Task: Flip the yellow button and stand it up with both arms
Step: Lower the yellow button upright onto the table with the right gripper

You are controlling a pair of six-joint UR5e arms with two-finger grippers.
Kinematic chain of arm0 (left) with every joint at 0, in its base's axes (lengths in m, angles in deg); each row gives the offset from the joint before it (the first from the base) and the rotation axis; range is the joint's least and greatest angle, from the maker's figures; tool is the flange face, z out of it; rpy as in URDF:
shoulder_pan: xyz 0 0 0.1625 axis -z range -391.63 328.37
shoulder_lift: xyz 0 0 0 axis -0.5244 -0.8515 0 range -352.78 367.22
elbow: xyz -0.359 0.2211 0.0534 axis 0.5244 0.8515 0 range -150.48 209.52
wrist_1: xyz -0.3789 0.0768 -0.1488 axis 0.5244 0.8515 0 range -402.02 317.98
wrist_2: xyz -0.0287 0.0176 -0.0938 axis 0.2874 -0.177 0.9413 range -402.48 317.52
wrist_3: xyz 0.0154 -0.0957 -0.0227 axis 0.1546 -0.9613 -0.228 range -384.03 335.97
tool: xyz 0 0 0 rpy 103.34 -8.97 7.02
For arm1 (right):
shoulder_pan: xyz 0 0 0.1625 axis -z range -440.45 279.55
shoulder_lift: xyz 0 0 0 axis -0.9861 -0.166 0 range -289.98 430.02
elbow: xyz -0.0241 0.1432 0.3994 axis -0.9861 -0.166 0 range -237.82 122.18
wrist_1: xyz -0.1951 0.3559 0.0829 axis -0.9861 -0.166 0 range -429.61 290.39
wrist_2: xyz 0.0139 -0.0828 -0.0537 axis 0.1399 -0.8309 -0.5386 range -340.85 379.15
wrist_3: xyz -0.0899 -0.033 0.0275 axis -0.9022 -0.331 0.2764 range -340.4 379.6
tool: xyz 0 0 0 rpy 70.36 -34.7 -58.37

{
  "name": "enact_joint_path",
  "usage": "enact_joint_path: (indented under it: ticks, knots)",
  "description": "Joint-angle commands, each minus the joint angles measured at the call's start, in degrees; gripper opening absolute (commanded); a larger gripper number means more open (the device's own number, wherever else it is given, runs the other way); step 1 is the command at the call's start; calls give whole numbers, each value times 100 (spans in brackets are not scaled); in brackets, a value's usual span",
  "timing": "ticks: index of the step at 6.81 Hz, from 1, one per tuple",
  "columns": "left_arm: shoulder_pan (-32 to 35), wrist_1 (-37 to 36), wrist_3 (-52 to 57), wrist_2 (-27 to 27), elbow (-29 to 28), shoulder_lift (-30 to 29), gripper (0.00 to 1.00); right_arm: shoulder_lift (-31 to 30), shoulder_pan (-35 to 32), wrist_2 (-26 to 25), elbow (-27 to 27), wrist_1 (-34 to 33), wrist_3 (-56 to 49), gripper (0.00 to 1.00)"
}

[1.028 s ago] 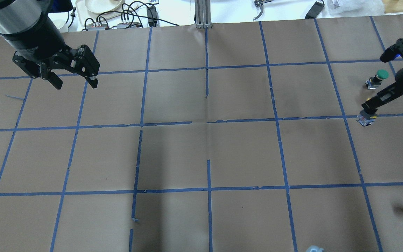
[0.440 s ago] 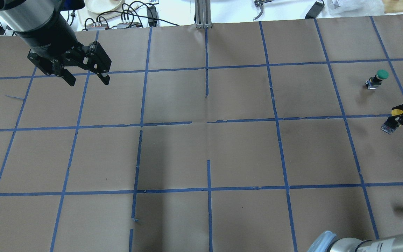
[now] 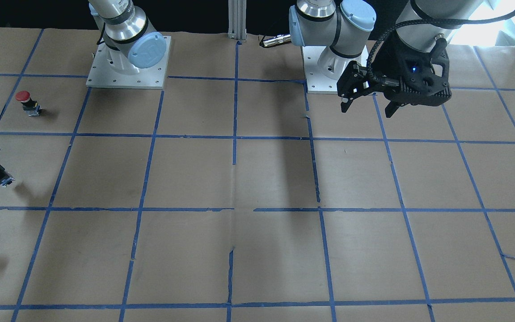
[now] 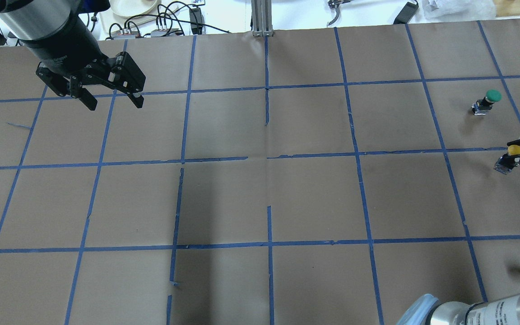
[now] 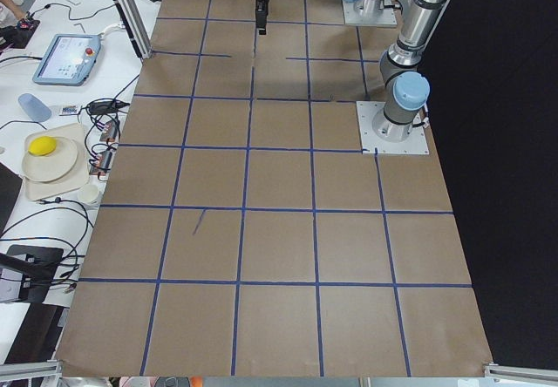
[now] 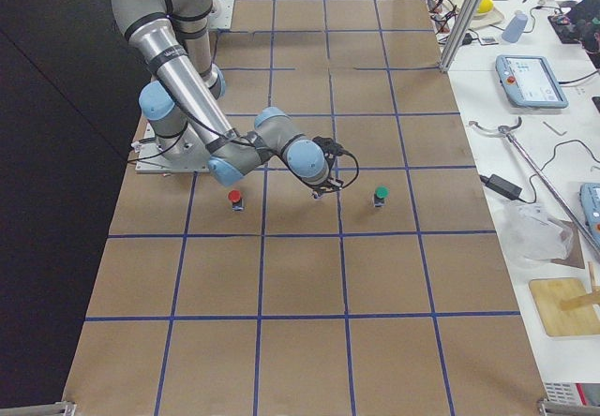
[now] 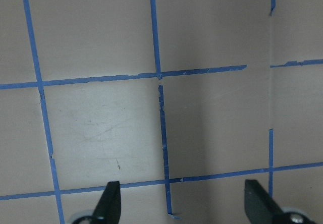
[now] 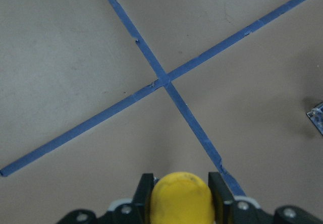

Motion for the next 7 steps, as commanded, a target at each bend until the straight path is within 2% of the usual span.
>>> enact_joint_path:
  ticks: [1, 2, 3, 4, 6, 7]
  knots:
    - [0, -20, -130, -59, -1, -4, 99, 33, 270, 2, 12, 48, -600, 46]
    - [0, -20, -262, -120, 8, -4, 99, 50, 289, 106, 47, 57, -716, 48]
    - [0, -20, -263, -120, 8, -13, 99, 42, 280, 499, 56, 75, -744, 48]
    - [0, -20, -272, -112, 8, -21, 99, 68, 263, 529, 65, 83, -796, 55]
    - [0, -20, -272, -112, 17, -13, 100, 226, 262, 521, 56, 84, -814, 88]
    - [0, -20, -272, -111, 8, -13, 100, 52, 271, 460, -14, 493, -571, 99]
